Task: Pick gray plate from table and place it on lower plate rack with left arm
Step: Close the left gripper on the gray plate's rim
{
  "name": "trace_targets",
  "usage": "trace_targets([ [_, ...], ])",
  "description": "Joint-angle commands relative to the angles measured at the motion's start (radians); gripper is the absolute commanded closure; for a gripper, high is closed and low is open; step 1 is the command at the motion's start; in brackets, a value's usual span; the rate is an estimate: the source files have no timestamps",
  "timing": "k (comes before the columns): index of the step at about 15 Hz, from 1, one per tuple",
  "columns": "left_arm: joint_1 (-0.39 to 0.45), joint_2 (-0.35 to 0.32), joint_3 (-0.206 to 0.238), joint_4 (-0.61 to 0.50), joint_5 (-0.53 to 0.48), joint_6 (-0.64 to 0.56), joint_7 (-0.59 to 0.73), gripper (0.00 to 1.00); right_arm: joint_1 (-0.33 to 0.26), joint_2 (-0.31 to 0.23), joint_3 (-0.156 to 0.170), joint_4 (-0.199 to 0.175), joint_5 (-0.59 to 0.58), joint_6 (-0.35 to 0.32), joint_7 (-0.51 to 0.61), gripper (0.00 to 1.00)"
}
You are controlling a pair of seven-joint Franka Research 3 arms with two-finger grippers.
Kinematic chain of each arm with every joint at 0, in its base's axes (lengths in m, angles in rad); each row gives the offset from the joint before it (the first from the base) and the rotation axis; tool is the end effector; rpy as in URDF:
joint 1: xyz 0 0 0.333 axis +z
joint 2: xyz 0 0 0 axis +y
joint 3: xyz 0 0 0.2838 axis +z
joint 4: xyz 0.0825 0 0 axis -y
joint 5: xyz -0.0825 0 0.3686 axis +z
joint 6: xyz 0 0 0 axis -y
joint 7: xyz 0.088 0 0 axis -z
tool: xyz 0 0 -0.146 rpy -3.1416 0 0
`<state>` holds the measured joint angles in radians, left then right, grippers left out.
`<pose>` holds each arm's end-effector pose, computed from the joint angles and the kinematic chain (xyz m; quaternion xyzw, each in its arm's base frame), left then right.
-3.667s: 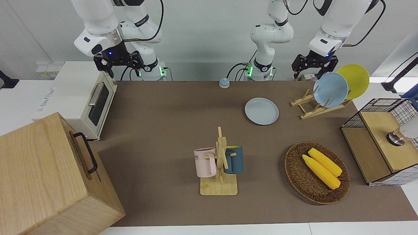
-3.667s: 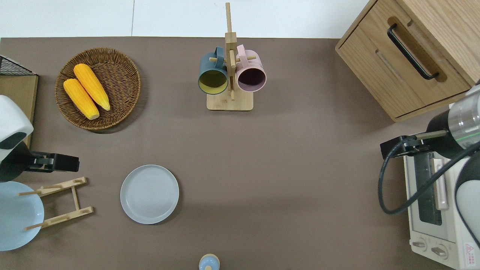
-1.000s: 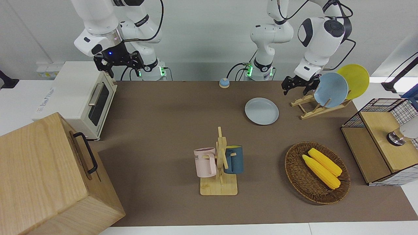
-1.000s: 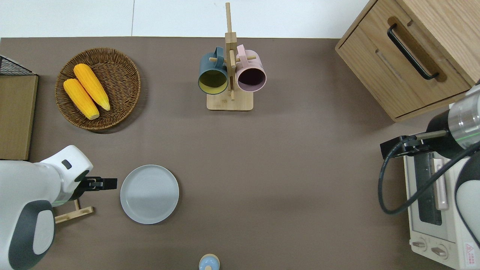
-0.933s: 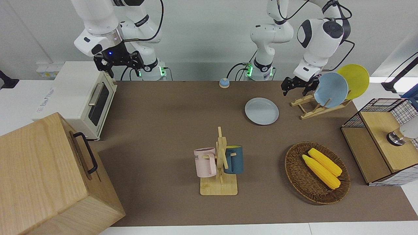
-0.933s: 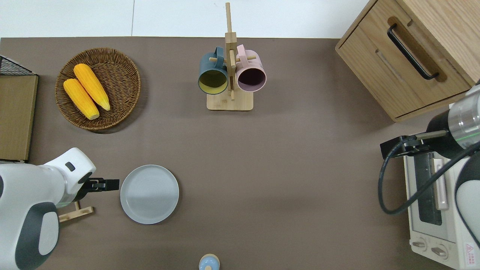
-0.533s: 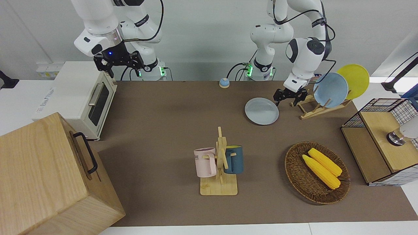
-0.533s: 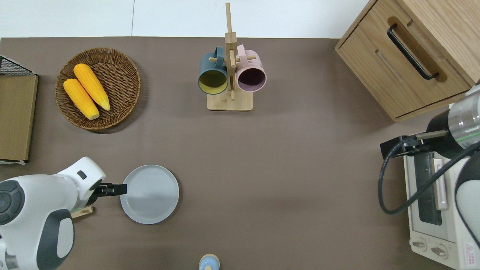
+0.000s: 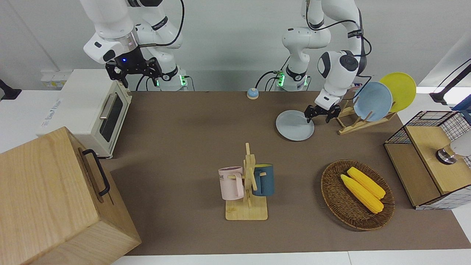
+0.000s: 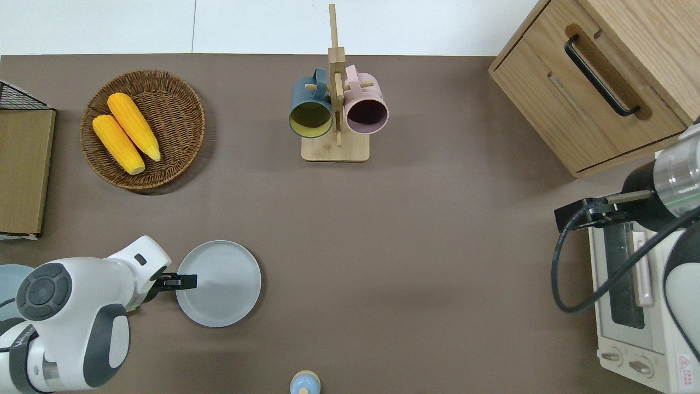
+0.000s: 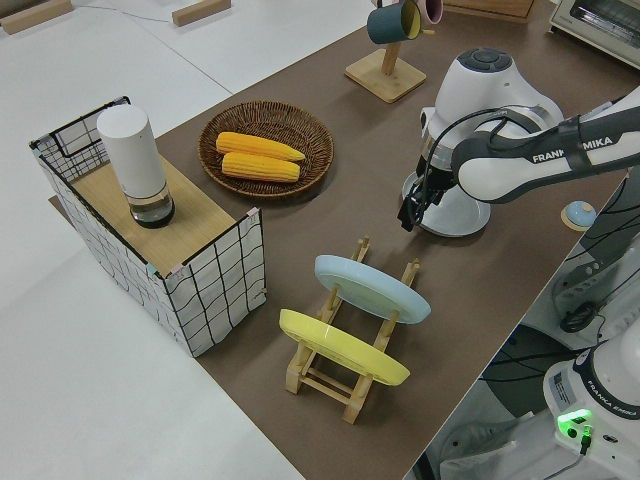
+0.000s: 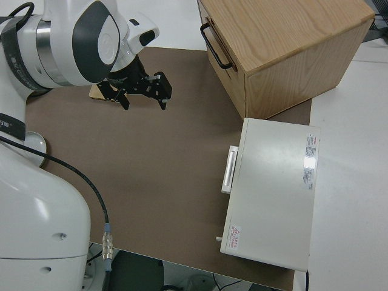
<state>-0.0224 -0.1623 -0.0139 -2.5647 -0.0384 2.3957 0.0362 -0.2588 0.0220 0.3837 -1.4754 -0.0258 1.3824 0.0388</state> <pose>0.4316 -0.0168 0.2630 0.9997 -0.0220 -0.0033 0.0119 0.5173 0.0588 0.5699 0.9975 0.0415 -0.0558 0.0133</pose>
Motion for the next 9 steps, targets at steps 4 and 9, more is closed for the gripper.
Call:
trace_targets([
  [4,-0.018,0.041,-0.001,-0.014,-0.012,0.051,-0.010,0.01,-0.023,-0.004,0.021,0.007,-0.005,-0.011,0.012,0.017],
  [9,-0.025,0.056,-0.002,-0.014,-0.012,0.056,-0.010,0.46,-0.023,-0.004,0.021,0.006,-0.005,-0.011,0.012,0.017],
])
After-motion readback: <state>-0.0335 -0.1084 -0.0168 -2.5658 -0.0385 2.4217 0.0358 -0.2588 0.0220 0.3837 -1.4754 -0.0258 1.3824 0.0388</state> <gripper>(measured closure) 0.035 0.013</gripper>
